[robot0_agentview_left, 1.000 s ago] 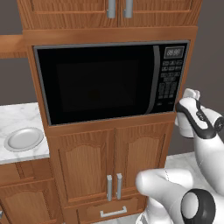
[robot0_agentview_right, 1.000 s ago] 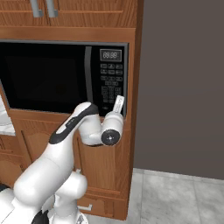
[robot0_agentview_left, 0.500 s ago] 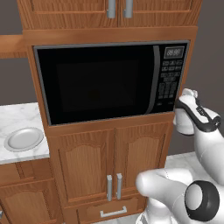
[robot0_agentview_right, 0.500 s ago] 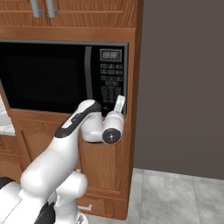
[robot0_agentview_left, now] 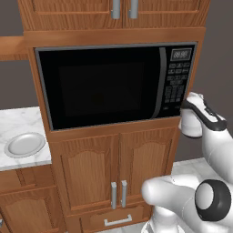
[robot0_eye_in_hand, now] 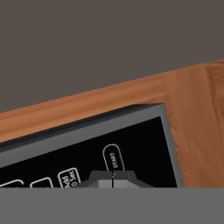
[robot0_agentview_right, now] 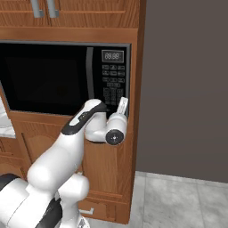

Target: Pick the cheese from the counter and place it in the microwave. Then turn on the microwave.

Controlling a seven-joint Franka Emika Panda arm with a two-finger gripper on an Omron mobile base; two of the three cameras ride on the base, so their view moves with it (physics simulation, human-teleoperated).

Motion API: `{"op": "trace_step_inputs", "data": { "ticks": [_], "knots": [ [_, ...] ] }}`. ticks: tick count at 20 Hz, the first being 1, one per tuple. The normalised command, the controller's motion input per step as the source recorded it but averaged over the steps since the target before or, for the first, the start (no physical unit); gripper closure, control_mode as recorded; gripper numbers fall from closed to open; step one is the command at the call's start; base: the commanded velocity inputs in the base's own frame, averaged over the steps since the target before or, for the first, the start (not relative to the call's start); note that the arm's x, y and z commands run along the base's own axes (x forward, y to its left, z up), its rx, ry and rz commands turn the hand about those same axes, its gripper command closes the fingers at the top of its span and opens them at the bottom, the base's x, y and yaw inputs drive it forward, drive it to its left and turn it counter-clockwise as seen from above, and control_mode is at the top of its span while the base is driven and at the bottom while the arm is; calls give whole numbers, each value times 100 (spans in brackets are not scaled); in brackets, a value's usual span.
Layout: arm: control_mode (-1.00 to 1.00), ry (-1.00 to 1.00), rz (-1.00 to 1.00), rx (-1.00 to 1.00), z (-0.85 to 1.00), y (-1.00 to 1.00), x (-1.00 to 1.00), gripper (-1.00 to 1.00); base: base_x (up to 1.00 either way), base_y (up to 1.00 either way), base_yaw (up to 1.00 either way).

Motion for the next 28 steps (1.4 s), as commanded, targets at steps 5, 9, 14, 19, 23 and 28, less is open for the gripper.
{"op": "trace_step_inputs", "data": {
  "ticks": [5, 9, 14, 19, 23, 28],
  "knots": [
    [-100, 0, 0, 0, -7, -2, 12, 100, 0, 0, 0],
    [-100, 0, 0, 0, -7, -2, 12, 100, 0, 0, 0],
    [-100, 0, 0, 0, -6, -1, 12, 100, 0, 0, 0],
    [-100, 1, 0, 0, -4, -2, 13, 100, 0, 0, 0],
    [-100, 1, 0, 0, -3, -3, 13, 100, 0, 0, 0],
    [-100, 1, 0, 0, -4, -4, 14, 100, 0, 0, 0]
  ]
}}
